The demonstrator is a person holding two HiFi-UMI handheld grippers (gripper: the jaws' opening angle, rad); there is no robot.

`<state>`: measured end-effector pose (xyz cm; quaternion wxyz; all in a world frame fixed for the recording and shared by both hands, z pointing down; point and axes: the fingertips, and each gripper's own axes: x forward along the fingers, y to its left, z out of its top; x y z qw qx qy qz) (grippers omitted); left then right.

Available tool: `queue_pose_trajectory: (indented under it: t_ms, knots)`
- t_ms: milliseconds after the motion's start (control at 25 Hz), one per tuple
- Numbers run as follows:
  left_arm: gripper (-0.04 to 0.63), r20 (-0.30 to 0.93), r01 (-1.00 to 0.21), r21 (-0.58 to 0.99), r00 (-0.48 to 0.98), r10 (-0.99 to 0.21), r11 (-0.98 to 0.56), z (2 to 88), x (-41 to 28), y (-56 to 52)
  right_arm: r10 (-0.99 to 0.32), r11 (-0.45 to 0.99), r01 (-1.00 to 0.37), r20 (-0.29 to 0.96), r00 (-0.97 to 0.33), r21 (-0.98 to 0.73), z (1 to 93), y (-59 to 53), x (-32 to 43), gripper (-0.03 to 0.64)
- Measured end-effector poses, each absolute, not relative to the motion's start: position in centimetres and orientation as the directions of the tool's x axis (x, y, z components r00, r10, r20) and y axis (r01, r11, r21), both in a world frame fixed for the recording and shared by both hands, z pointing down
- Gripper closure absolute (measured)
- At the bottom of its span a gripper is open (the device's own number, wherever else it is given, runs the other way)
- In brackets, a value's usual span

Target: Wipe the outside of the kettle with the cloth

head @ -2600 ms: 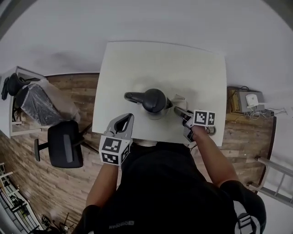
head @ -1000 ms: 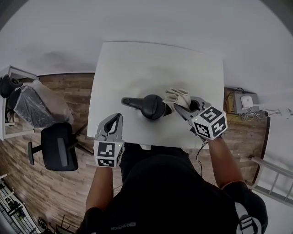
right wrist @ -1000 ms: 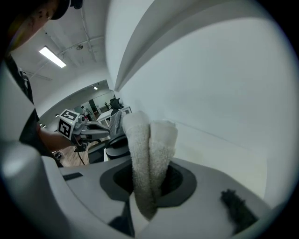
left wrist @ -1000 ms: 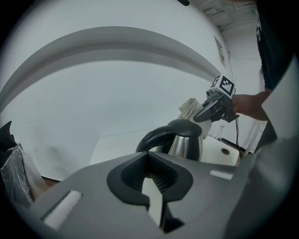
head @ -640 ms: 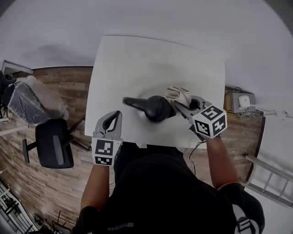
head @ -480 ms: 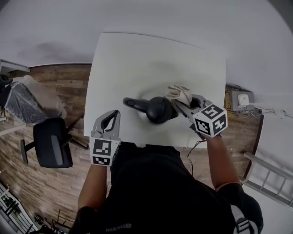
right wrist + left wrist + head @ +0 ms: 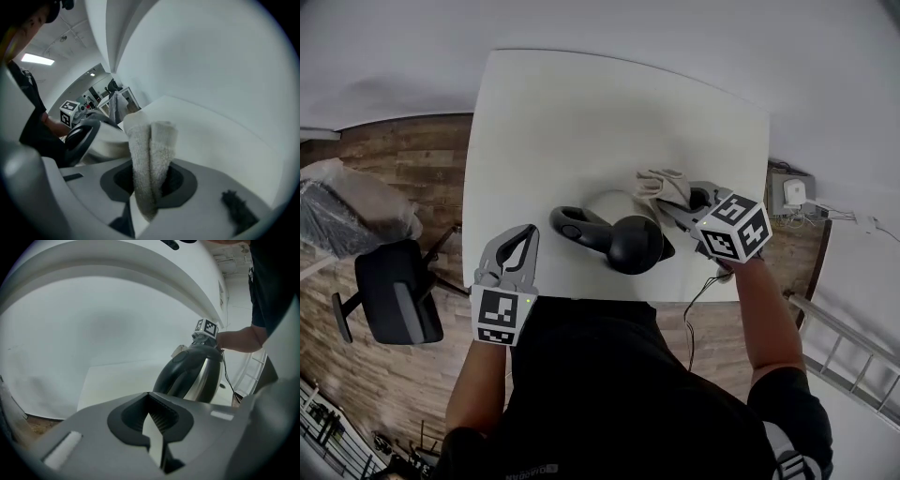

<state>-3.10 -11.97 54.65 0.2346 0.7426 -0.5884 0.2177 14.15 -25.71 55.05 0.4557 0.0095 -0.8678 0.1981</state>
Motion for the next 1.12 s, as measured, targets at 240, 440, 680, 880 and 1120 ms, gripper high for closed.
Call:
queue_pose_trajectory:
  t_ms: [240, 440, 680, 880, 1120]
  knots:
    - [0.588, 0.618, -0.979, 0.122, 0.206, -0.759, -0.167, 56.7, -4.9, -12.9, 0.286, 0.89, -0.166, 0.803, -0.523, -0.425, 59.7, -26.3, 12.5, 0.525]
    - [0.588, 0.624, -0.977, 0.141, 0.213, -0.752, -0.159, 57.6, -5.4, -13.1, 0.391, 0.874, -0.101, 0.812, -0.434, -0.475, 63.1, -26.5, 11.6, 0.525]
    - [0.588, 0.628, -0.975, 0.162, 0.222, -0.746, -0.154, 58.4, -5.4, -12.7, 0.46, 0.874, -0.013, 0.836, -0.298, -0.485, 65.1, -26.0, 10.6, 0.525]
    - [0.588, 0.626, -0.971, 0.175, 0.235, -0.743, -0.161, 58.6, -5.2, -12.1, 0.466, 0.866, -0.063, 0.847, -0.256, -0.495, 66.9, -26.2, 10.8, 0.526]
    - [0.588, 0.626, -0.967, 0.17, 0.256, -0.737, -0.192, 58.4, -5.4, -12.1, 0.446, 0.862, -0.113, 0.845, -0.296, -0.495, 67.1, -26.7, 10.9, 0.525]
